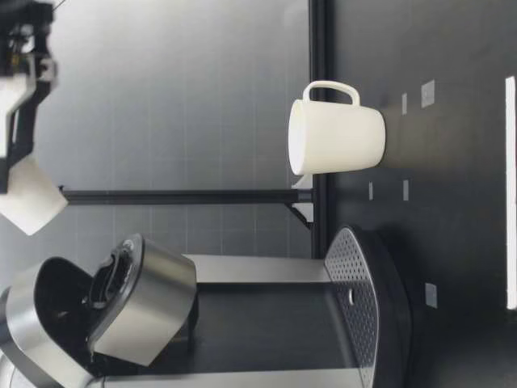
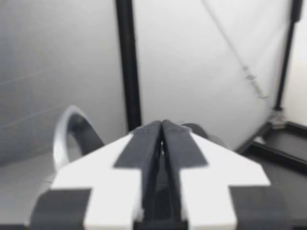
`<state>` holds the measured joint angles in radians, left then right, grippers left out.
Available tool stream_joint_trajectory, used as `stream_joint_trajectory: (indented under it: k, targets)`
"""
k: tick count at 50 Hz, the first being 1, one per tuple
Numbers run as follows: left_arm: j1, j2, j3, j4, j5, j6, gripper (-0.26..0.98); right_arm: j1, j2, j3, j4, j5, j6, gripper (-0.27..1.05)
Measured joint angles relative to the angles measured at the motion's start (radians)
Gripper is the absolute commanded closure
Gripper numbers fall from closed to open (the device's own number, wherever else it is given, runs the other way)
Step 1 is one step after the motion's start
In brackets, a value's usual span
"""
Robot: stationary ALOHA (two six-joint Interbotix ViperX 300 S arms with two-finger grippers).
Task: Place the coffee capsule inside the capsule container, then place the cup onto the center of the cup tray.
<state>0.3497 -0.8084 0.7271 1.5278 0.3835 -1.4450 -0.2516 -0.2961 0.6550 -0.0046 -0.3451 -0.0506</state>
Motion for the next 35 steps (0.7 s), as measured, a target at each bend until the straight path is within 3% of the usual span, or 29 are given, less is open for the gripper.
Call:
stream_joint_trajectory:
  k: [19,35]
  targets:
    - [0.0,-0.075,0.067,0.003,-0.014,-0.023,0.57,-0.043,0.117,-0.21,-0.003,0.187,-0.103,0.27]
    - [0.0,-0.078,0.071,0.005,-0.014,-0.023,0.57,-0.08,0.184,-0.287,-0.003,0.23,-0.117,0.27]
